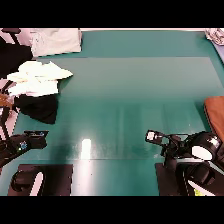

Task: Fold the shirts.

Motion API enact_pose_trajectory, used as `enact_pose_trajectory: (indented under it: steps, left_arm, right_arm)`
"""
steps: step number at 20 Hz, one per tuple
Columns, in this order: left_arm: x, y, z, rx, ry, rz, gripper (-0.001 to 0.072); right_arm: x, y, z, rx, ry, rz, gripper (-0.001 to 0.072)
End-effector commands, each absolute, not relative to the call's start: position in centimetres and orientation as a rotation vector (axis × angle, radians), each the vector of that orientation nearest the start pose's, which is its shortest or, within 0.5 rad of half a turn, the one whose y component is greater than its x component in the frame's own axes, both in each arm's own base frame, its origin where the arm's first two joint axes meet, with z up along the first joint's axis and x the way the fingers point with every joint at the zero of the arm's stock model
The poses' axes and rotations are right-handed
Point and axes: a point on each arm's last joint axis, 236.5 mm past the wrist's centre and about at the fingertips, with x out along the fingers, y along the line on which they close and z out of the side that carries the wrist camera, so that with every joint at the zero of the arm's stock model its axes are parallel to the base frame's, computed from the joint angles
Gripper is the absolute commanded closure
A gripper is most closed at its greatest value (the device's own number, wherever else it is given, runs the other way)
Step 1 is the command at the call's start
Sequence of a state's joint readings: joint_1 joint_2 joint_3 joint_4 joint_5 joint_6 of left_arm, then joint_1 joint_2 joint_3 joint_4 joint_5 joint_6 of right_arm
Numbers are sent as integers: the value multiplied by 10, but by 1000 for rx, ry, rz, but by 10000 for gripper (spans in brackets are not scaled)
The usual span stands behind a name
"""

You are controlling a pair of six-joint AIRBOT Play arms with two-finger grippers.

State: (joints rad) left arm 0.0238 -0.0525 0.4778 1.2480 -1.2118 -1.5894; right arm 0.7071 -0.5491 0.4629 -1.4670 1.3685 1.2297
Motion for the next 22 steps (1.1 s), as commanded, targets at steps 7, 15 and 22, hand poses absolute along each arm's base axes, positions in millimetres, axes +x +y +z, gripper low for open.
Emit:
enact_pose_trajectory:
  steps: [7,15,22]
  left_arm:
    - [184,-66,77,-253,780,-212,679]
    - [184,-66,77,-253,780,-212,679]
    - [219,-61,122,-293,535,-196,679]
  right_arm:
    - [103,119,-42,-694,1321,890,671]
    - [103,119,-42,-694,1321,890,671]
    - [103,133,-40,-643,1294,918,671]
